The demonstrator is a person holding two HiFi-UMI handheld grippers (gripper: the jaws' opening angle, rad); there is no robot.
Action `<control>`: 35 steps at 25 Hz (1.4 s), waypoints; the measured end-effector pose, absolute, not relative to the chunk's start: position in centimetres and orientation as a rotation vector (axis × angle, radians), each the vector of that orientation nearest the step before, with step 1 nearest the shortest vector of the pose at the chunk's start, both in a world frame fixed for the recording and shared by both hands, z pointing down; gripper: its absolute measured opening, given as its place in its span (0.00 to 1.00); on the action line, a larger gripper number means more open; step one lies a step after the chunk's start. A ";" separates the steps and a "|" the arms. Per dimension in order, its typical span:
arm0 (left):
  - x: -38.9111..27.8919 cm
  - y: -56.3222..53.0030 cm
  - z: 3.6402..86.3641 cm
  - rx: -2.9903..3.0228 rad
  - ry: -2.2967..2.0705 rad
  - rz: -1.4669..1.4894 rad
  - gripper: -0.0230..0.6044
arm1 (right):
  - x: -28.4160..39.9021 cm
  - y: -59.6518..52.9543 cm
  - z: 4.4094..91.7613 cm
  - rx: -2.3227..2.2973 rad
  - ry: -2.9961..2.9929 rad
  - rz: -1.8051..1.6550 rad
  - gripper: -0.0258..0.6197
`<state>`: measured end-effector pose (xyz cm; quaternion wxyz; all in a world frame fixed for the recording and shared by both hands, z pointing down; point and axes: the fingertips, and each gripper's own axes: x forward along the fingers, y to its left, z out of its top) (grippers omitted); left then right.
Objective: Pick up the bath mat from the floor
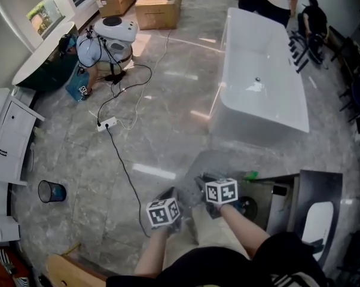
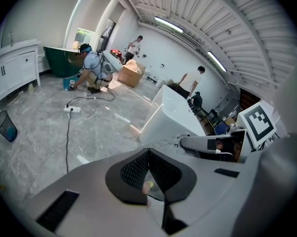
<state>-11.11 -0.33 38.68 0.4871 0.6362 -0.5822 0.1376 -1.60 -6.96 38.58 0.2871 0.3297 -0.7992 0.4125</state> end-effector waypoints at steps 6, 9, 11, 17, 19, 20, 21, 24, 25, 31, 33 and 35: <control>-10.8 1.9 36.9 1.581 -1.405 0.327 0.04 | -2.5 -4.8 35.2 0.858 -2.215 1.037 0.12; -11.1 2.3 35.6 1.609 -1.414 0.320 0.04 | -2.8 -3.8 33.8 0.854 -2.242 1.018 0.12; -11.2 2.5 34.6 1.624 -1.418 0.310 0.04 | -2.5 -3.2 33.0 0.864 -2.252 1.015 0.12; -11.9 4.2 32.6 1.663 -1.425 0.299 0.04 | -2.1 -0.8 31.2 0.898 -2.281 1.015 0.12; -12.1 4.9 32.3 1.665 -1.428 0.289 0.04 | -2.2 -0.1 31.0 0.904 -2.288 1.009 0.12; -12.2 5.2 32.2 1.666 -1.430 0.284 0.04 | -2.2 0.2 30.8 0.907 -2.293 1.004 0.12; -12.3 5.4 32.1 1.669 -1.430 0.279 0.04 | -2.3 0.3 30.6 0.913 -2.300 1.001 0.12; -12.4 6.2 32.0 1.676 -1.426 0.278 0.04 | -2.4 1.0 30.1 0.927 -2.311 0.999 0.12; -12.5 6.5 32.0 1.677 -1.425 0.281 0.04 | -2.6 1.3 30.1 0.928 -2.313 0.999 0.12; -12.4 6.8 31.9 1.691 -1.422 0.274 0.04 | -2.9 2.1 29.6 0.917 -2.334 0.995 0.12; -12.2 6.9 31.8 1.694 -1.422 0.270 0.04 | -3.2 2.6 29.6 0.897 -2.345 1.015 0.12; -11.9 7.1 31.6 1.704 -1.423 0.268 0.04 | -3.1 3.0 29.5 0.889 -2.348 1.010 0.12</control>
